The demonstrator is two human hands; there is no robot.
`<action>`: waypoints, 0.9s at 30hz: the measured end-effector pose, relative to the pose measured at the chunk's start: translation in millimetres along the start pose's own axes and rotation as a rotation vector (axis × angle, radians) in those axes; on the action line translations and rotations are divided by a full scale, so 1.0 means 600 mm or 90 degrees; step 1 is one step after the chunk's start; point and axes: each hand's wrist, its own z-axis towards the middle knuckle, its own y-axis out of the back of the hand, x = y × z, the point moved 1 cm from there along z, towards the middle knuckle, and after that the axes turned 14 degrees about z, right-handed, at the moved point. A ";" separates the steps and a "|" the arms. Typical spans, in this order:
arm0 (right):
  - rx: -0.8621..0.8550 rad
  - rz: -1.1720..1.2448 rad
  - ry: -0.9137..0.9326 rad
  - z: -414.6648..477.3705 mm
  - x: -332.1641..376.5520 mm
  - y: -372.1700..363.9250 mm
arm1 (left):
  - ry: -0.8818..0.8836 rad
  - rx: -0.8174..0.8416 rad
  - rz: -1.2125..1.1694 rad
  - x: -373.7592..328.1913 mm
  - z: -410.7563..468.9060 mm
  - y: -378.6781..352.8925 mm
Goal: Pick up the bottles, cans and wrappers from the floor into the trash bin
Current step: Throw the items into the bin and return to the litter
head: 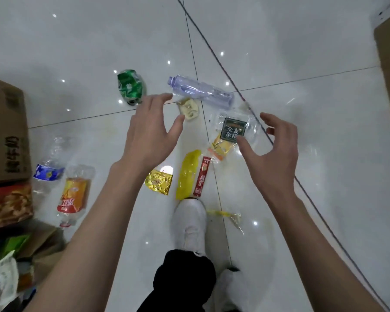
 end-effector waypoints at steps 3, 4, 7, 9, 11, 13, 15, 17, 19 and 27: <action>-0.001 -0.010 0.018 0.026 -0.106 -0.050 | -0.019 0.004 0.003 0.040 0.052 -0.105; -0.001 -0.018 0.021 0.034 -0.140 -0.065 | -0.030 0.004 0.011 0.050 0.068 -0.138; 0.002 -0.043 0.017 0.058 -0.227 -0.101 | -0.053 0.011 0.029 0.073 0.111 -0.223; 0.006 -0.055 0.017 0.072 -0.273 -0.122 | -0.062 0.001 0.041 0.086 0.136 -0.265; 0.013 -0.067 0.027 0.084 -0.307 -0.141 | -0.065 -0.013 0.053 0.094 0.156 -0.298; 0.023 -0.089 0.039 0.100 -0.334 -0.160 | -0.056 -0.027 0.068 0.098 0.176 -0.326; 0.026 -0.115 0.047 0.118 -0.355 -0.175 | -0.047 -0.030 0.072 0.098 0.191 -0.347; 0.024 -0.141 0.054 0.129 -0.368 -0.186 | -0.048 -0.017 0.081 0.098 0.201 -0.361; 0.022 -0.160 0.057 0.136 -0.376 -0.194 | -0.052 -0.002 0.100 0.100 0.211 -0.373; 0.034 -0.231 0.034 0.146 -0.407 -0.218 | -0.044 0.012 0.187 0.101 0.223 -0.406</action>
